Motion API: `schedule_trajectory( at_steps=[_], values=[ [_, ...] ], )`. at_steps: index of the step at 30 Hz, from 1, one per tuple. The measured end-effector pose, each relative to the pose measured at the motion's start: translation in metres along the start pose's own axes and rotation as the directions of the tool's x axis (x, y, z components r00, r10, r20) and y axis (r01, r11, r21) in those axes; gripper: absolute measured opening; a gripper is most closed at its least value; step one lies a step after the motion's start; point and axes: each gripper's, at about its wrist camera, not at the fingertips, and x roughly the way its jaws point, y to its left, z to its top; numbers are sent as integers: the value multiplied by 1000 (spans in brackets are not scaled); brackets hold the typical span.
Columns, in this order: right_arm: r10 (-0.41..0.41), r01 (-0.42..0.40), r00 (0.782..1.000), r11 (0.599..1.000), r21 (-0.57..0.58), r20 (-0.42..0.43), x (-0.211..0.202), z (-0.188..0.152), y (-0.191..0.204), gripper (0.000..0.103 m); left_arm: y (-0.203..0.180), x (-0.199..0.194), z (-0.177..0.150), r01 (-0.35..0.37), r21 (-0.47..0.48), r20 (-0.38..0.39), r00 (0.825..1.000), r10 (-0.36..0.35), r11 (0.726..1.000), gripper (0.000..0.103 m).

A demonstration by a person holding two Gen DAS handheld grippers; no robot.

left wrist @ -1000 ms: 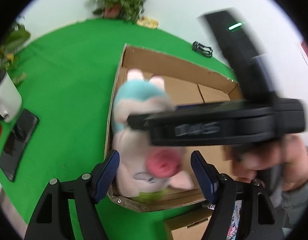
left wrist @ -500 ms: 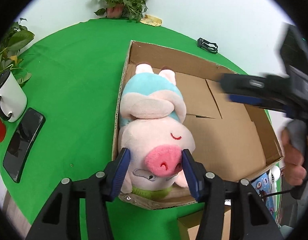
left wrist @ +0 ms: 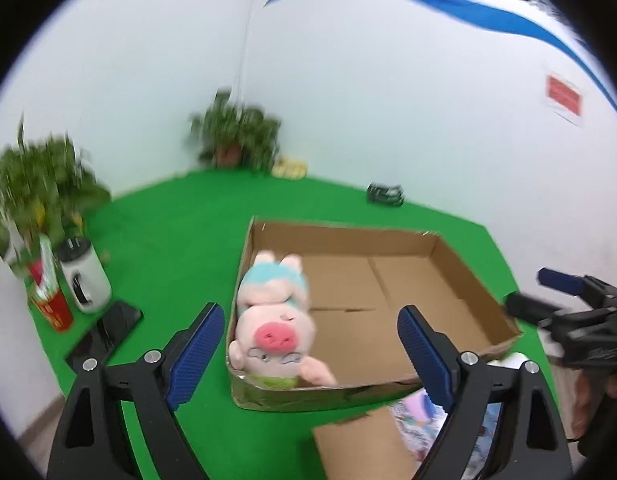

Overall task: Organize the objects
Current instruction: 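Lower the plush pig into the box and open the left gripper, then grasp the flat brown cardboard box with the left gripper and lift it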

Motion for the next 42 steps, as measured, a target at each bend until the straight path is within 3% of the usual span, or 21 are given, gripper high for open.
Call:
schedule_trajectory(
  at_steps=[3,9,12,16,22,24,26,28,30,32,34,36,37,38,40,42],
  values=[
    [-43,43,999,999,-1,20,-31,-21,-8,103,-31,-29,-3,-26,41,51,998,24,999,89],
    [-87,87,996,996,3,5,-60,-52,-27,103,-72,-47,-13,16,94,24,1000,-18,995,89],
    [-119,119,993,993,7,9,-64,-57,-34,103,-77,-51,-17,39,78,-18,999,-38,996,89],
    [-150,150,989,989,-5,16,-71,-66,-38,102,-87,-61,-21,7,107,3,1000,-7,994,89],
    [-143,143,990,990,-12,10,-72,-69,-41,101,-84,-53,-33,0,92,-49,999,4,996,89],
    [-133,133,991,991,-16,4,-73,-72,-41,92,-78,-48,-39,-21,70,-75,997,26,997,89],
    [-96,96,995,995,-15,-12,-71,-75,-42,68,-71,-42,-44,-13,50,-109,994,18,999,87],
    [-68,68,997,998,-9,-30,-68,-78,-43,62,-65,-39,-48,-12,27,-121,993,15,1000,84],
    [-26,26,998,1000,1,-51,-64,-84,-44,70,-58,-38,-51,4,13,-135,991,-2,1000,78],
    [-11,12,998,1000,20,-61,-59,-91,-44,102,-55,-35,-53,11,11,-151,988,-10,1000,60],
    [-1,3,999,1000,23,-54,-57,-95,-43,103,-52,-31,-57,18,4,-176,984,-17,1000,54],
    [29,-29,997,1000,0,-70,-53,-99,-38,103,-45,-29,-61,41,-15,-187,981,-44,999,54],
    [48,-49,996,999,-14,-75,-52,-101,-34,103,-43,-28,-64,48,-30,-192,980,-53,998,60],
    [78,-81,993,996,-33,-84,-51,-104,-28,103,-38,-26,-66,51,-46,-206,977,-60,998,76],
    [139,-147,983,987,-63,-119,-50,-110,-17,103,-28,-23,-73,48,-85,-244,967,-67,995,84],
    [265,-285,941,956,-73,-209,-44,-120,-1,103,-16,-16,-84,70,-144,-307,945,-112,987,84]
  ],
)
